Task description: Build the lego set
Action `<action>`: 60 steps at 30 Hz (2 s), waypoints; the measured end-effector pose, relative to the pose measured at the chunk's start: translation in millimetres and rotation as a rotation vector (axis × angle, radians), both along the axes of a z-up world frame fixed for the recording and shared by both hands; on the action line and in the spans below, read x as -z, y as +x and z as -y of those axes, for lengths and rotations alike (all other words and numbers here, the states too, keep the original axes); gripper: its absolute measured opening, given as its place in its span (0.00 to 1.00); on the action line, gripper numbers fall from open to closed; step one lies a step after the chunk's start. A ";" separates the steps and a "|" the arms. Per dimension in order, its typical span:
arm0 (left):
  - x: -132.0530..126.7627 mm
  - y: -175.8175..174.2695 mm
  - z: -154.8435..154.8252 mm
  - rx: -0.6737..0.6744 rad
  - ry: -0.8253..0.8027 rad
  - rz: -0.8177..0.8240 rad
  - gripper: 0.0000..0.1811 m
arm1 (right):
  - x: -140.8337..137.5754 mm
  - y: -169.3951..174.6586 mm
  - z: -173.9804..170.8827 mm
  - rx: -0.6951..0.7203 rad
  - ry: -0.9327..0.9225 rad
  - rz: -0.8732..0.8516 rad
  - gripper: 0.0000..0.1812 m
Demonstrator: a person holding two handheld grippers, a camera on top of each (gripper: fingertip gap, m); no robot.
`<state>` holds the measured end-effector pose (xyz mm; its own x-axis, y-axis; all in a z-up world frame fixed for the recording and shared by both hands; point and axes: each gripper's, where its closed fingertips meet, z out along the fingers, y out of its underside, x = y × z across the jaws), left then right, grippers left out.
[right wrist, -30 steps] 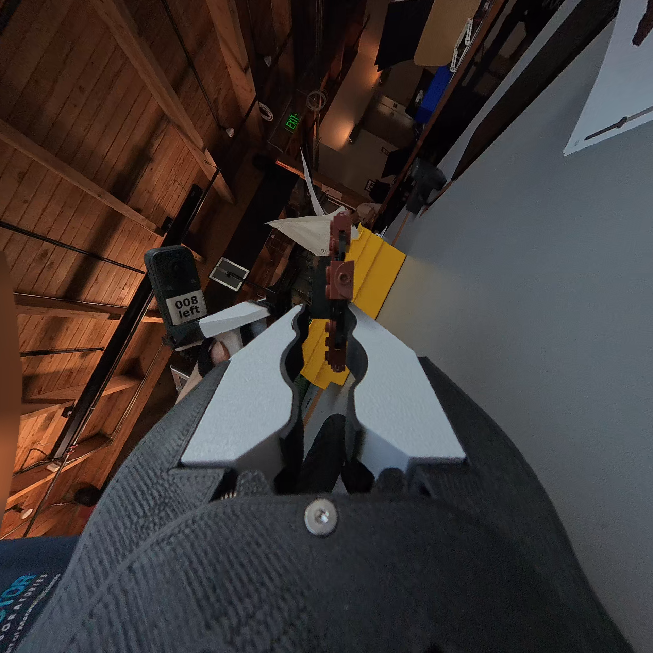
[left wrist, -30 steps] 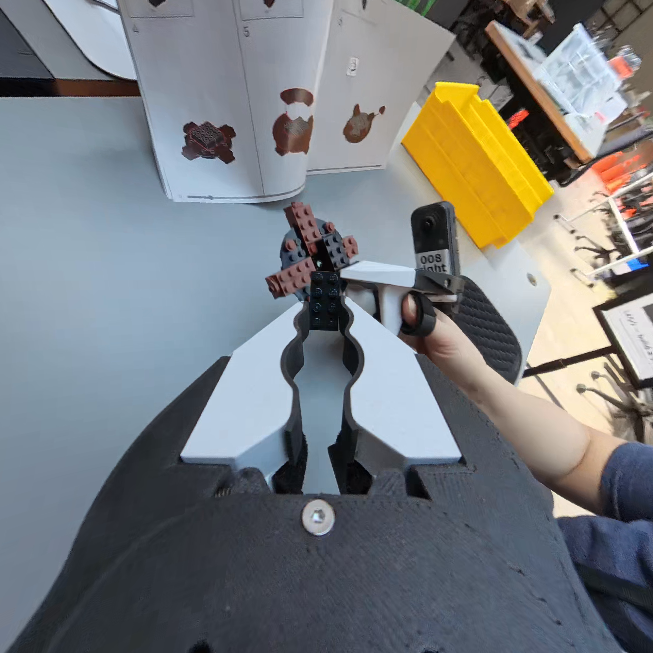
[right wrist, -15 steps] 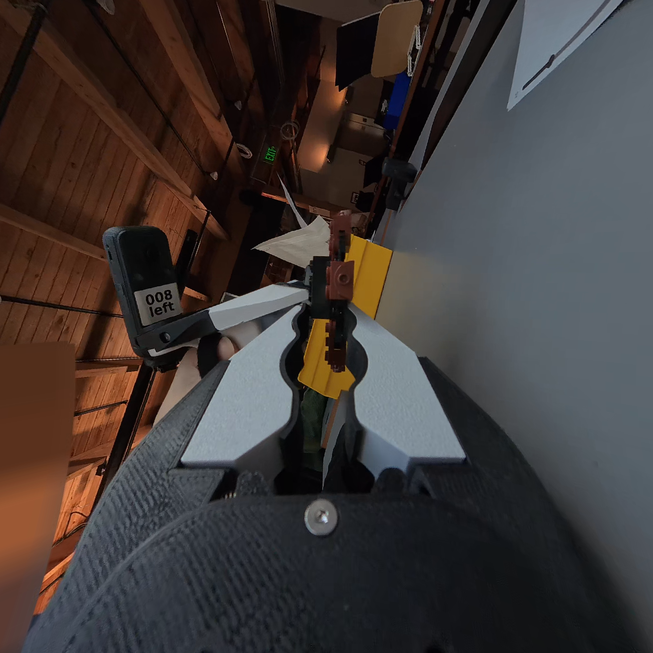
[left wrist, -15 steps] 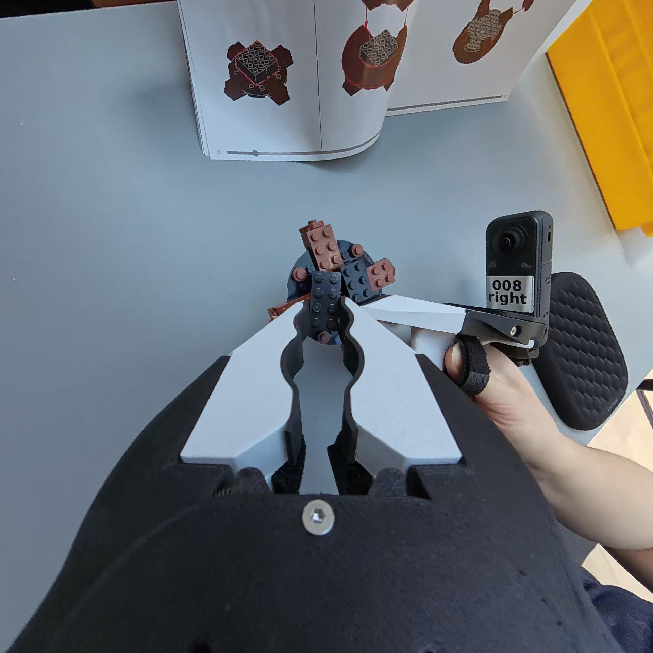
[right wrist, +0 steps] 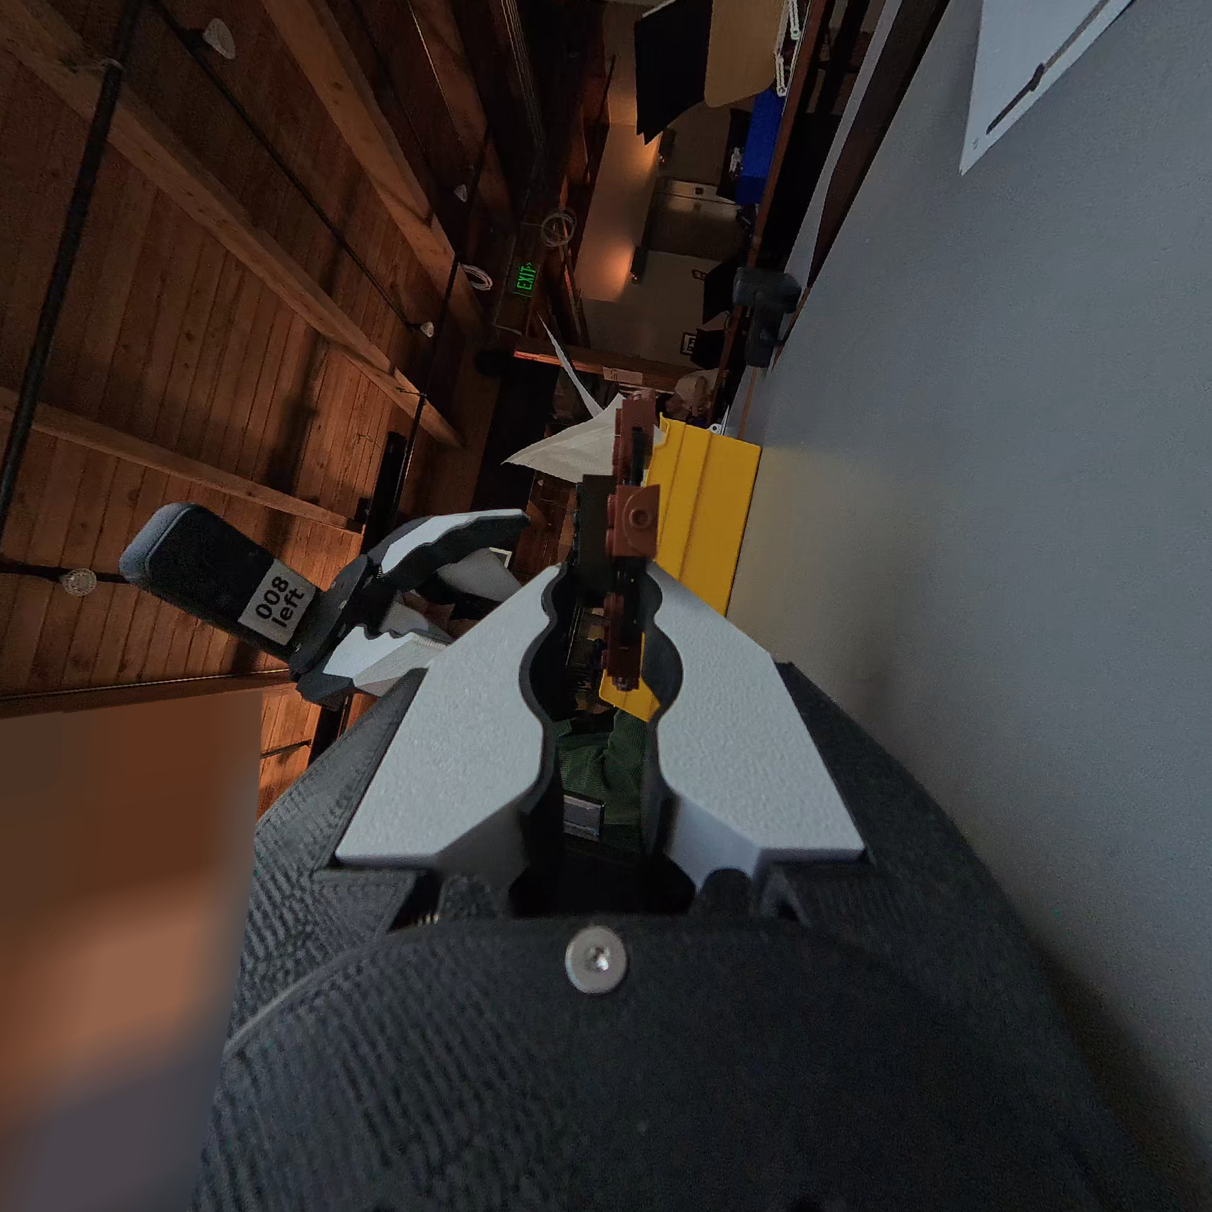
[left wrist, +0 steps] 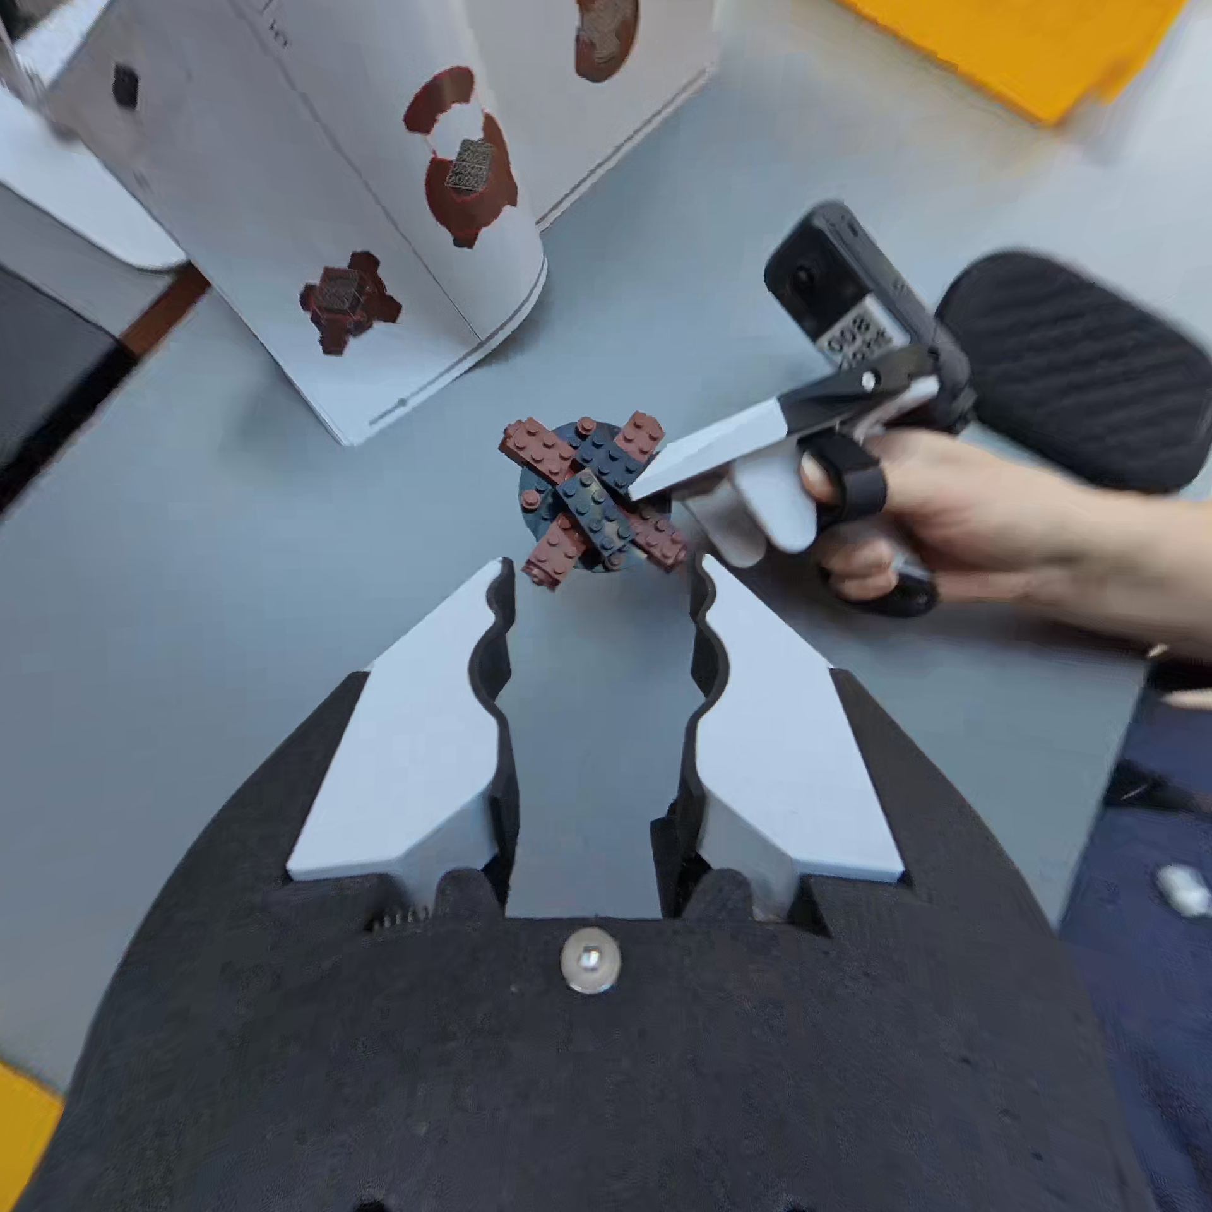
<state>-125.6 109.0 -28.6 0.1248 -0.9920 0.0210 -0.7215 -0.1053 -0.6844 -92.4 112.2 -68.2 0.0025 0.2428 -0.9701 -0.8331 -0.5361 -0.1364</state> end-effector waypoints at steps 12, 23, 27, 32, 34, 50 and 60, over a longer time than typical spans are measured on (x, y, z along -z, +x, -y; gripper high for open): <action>17.2 7.0 6.3 0.578 0.293 -0.152 0.28 | -1.3 -19.7 4.5 -0.130 0.012 0.079 0.09; 38.7 7.5 6.8 0.569 0.263 -0.218 0.21 | -6.5 -19.5 5.2 -0.128 0.029 0.042 0.09; 38.2 12.4 6.6 0.501 0.214 -0.181 0.17 | -5.9 -17.3 4.5 -0.105 0.030 0.063 0.09; 38.0 13.6 5.7 0.463 0.221 -0.177 0.17 | -6.6 -16.7 4.2 -0.089 0.038 0.059 0.09; 37.4 14.7 5.3 0.452 0.234 -0.169 0.17 | -7.0 -15.1 3.9 -0.081 0.038 0.056 0.09; 38.3 14.8 -0.3 0.388 0.140 -0.180 0.18 | -4.2 -18.4 4.4 -0.102 0.031 0.082 0.09; 41.9 14.8 2.7 0.369 0.088 -0.213 0.21 | -0.4 -17.7 4.1 -0.108 -0.004 0.026 0.09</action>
